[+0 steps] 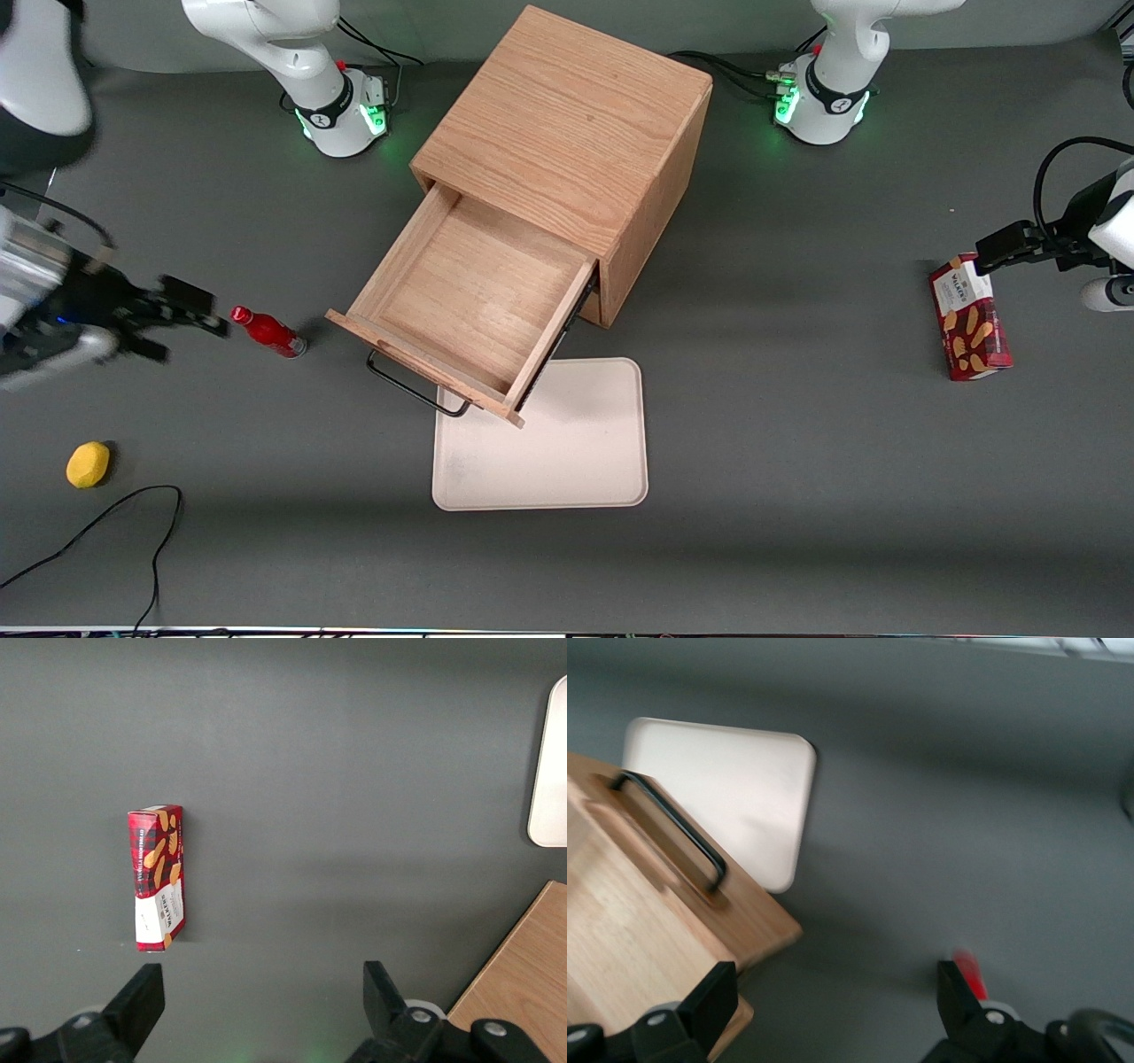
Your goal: Open upper drawer
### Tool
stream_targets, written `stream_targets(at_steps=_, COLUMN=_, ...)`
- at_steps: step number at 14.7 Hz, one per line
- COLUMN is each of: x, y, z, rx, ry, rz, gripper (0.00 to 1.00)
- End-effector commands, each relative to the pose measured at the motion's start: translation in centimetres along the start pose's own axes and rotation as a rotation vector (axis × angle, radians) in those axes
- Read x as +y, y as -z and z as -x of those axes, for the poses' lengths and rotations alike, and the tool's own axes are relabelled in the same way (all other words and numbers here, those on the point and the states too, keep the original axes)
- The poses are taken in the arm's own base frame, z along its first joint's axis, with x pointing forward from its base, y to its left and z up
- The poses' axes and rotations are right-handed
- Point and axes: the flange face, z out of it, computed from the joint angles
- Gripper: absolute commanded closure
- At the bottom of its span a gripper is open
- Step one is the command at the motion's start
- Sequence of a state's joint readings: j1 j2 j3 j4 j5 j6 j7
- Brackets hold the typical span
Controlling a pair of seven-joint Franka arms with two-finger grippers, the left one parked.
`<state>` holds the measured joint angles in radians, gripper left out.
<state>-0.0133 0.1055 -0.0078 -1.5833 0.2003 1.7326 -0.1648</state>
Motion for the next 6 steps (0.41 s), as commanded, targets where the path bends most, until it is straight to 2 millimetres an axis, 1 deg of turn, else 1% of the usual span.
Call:
stream_targets(at_steps=1, x=-0.6, y=1.9, z=3.0, rx=-0.068, ry=-0.147, rz=0.127, gripper=0.0)
stream_targets(at_steps=3, x=-0.5, y=3.5, z=4.1, rx=-0.08, ry=-0.141, rz=0.198, gripper=0.0)
stream_targets(at_steps=6, x=-0.4, y=3.6, z=4.2, rx=-0.08, ry=-0.139, rz=0.211, gripper=0.0)
